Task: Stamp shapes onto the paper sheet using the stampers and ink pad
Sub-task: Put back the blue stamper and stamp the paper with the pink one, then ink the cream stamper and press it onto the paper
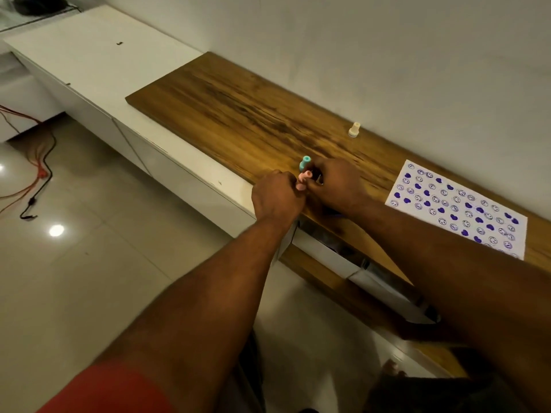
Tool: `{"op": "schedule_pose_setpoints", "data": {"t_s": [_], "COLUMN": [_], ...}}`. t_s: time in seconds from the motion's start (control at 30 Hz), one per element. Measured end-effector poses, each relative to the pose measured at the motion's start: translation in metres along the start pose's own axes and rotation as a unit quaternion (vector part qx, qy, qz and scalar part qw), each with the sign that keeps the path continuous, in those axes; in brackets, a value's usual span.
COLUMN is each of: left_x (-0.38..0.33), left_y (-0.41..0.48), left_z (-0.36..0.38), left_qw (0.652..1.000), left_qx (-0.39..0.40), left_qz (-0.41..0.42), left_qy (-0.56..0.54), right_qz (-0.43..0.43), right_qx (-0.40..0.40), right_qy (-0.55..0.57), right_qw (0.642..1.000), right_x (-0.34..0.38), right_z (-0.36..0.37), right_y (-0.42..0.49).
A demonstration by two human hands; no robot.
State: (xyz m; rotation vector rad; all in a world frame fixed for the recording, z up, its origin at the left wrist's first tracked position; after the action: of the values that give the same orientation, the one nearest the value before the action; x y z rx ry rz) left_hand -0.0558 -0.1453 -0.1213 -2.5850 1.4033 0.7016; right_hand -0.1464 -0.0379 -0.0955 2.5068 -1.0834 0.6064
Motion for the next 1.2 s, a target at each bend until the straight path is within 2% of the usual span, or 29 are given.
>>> {"op": "schedule_pose_setpoints", "data": {"t_s": [0.27,0.43,0.57,0.77,0.97,1.2], "left_x": [-0.001,0.001,0.001,0.003,0.019,0.022], "left_y": [0.002,0.002,0.002,0.006,0.015,0.025], "left_z": [0.001,0.005,0.006,0.000,-0.003,0.013], "left_qw": [1.000,1.000,1.000,1.000,0.997,0.994], "left_qx": [0.004,0.013,0.017,-0.003,-0.025,-0.054], "left_qz": [0.000,-0.012,-0.015,-0.007,-0.051,-0.069], "left_qy": [0.018,0.022,0.014,-0.006,-0.047,-0.057], "right_qz": [-0.003,0.028,0.052,0.056,0.106,0.158], "right_qx": [0.041,0.100,0.076,0.030,-0.034,-0.090], "right_qy": [-0.045,-0.153,-0.137,0.022,0.032,-0.052], "right_qw": [0.998,0.983,0.986,0.998,0.993,0.982], "right_x": [0.002,0.006,0.001,-0.019,-0.074,-0.131], "right_z": [0.016,0.029,0.026,0.005,-0.039,-0.079], "right_y": [0.001,0.014,0.013,-0.002,0.003,0.049]}}
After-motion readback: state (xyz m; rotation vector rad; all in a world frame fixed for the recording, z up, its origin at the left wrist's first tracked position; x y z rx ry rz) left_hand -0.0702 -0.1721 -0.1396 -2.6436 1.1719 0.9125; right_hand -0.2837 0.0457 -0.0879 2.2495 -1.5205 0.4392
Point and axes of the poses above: each hand's wrist, its own y-axis towards the middle knuckle, its own z-axis out of the palm, x = y × z, the point moved 10 cm from there along y, towards the middle knuckle, and after that the axes turned 5 degrees about y, right-handed, at the moved point
